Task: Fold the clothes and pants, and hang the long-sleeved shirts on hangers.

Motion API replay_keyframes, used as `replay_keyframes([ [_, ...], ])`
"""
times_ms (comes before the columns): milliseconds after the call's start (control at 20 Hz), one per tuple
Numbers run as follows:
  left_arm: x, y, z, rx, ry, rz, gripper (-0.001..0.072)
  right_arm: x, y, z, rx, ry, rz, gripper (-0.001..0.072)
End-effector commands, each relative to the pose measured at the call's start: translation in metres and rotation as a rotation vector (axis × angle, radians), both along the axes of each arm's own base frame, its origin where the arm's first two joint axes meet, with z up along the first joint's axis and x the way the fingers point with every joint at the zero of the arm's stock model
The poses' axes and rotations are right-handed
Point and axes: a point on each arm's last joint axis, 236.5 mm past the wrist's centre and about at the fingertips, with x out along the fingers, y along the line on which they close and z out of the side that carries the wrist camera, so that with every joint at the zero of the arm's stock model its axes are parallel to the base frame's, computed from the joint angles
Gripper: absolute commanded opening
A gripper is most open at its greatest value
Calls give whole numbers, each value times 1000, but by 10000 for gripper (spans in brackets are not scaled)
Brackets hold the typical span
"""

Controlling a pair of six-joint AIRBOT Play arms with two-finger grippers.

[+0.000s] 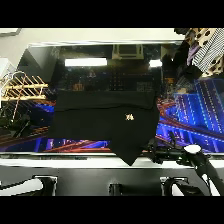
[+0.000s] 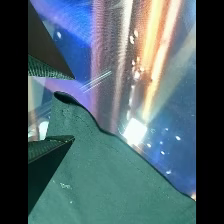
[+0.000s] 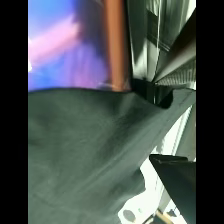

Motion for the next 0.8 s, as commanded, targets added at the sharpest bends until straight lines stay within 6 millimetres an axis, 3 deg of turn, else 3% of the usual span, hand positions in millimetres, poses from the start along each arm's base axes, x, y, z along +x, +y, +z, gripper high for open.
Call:
replay_keyframes([
  [0,0,1,0,2,-1,1,413,1,12,-8,-41,22,-20,370],
  [50,0,1,-1,5,0,-3,413,3,11,-8,-44,17,-27,338],
  [150,-1,1,-1,11,-13,-32,413,10,9,-7,-52,0,-46,189],
  [350,-2,2,-9,29,-33,-58,413,17,7,-7,-59,-31,-56,31],
  [550,-22,-12,-29,1,-4,-104,413,13,10,-5,-49,-28,-34,31],
  [750,-25,-25,-35,-44,-20,-114,413,13,10,-5,-48,-28,-34,31],
])
